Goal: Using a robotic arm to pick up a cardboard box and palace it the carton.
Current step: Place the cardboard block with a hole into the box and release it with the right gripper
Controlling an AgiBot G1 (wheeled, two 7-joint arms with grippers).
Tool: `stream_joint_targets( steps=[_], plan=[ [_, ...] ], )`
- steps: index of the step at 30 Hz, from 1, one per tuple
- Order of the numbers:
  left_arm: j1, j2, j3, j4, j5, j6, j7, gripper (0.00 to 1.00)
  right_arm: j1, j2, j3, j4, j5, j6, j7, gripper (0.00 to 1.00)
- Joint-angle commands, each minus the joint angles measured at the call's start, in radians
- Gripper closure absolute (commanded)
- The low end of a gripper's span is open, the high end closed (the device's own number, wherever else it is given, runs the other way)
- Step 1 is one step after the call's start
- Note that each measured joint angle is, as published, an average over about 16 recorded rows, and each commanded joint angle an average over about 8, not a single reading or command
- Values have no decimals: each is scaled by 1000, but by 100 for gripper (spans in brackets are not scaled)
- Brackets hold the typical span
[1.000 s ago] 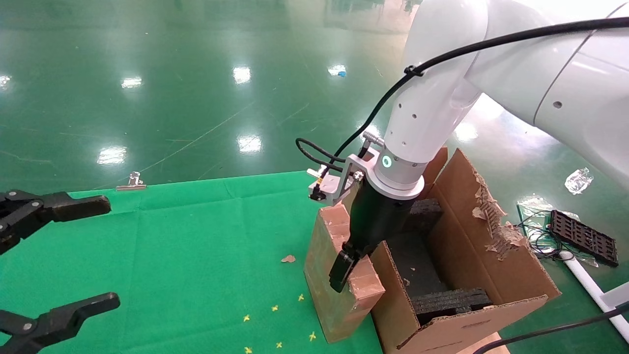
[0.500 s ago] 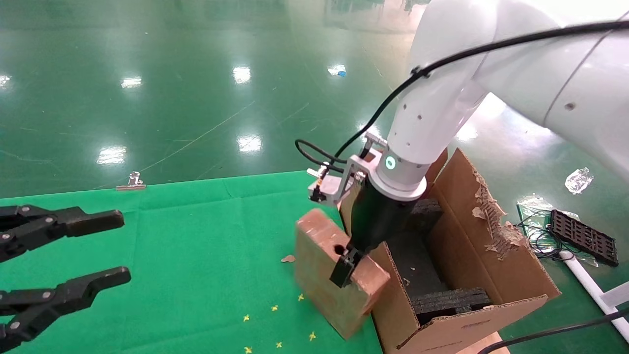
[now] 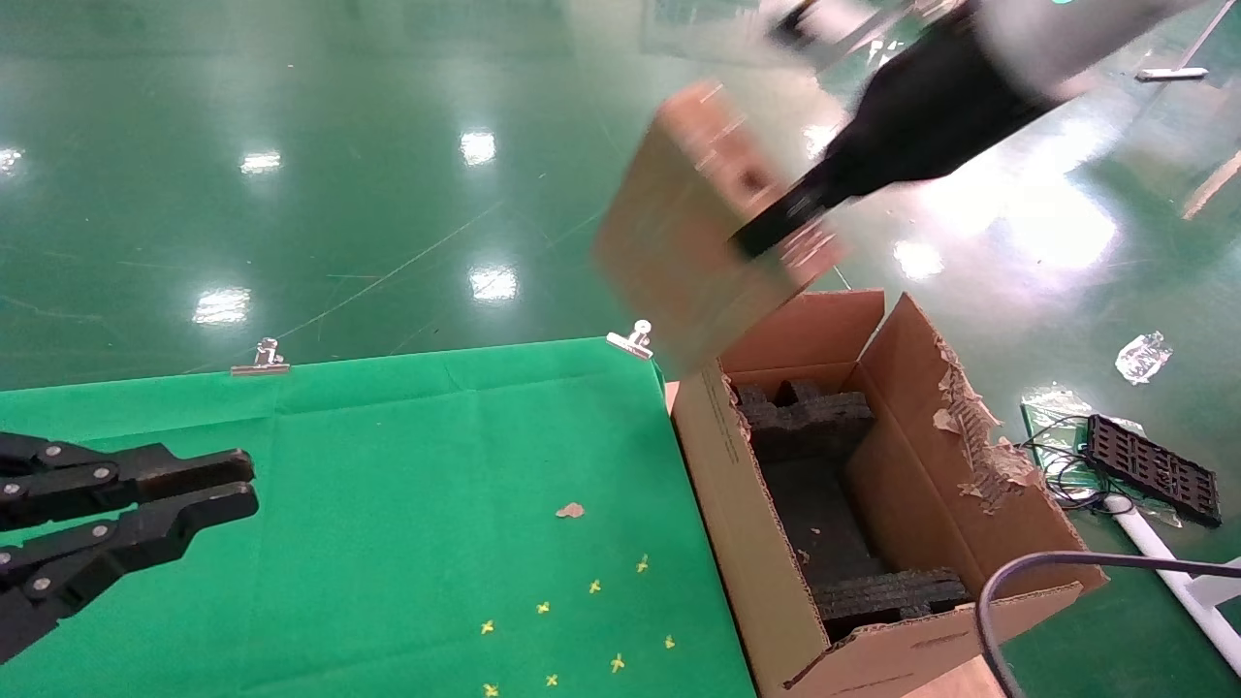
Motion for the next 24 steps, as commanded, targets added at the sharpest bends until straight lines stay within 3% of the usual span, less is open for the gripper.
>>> stream_joint_targets(
  steps=[1,11,12,13,19,20,21,24],
  plan=[
    [0,0,0,0,0,0,0,100,37,27,10,-52,-6,1,-36,100],
    [0,0,1,0,-1,0,0,100,-23,82,-57,-282,-94,-32,-78,100],
    [0,0,1,0,-1,0,0,96,-37,84,-63,-301,-99,-35,-78,100],
    [0,0,1,0,-1,0,0,89,-52,85,-68,-320,-102,-37,-77,100],
    [0,-1,1,0,-1,-1,1,14,-156,77,-88,-421,-113,-31,-57,100],
    [0,-1,1,0,-1,-1,1,5,-174,73,-91,-436,-115,-26,-52,100],
    [0,-1,1,0,-1,-1,1,0,-192,68,-94,-451,-116,-19,-46,100],
    [0,-1,2,0,-1,-1,1,0,-240,55,-99,-489,-122,7,-32,100]
  ],
)
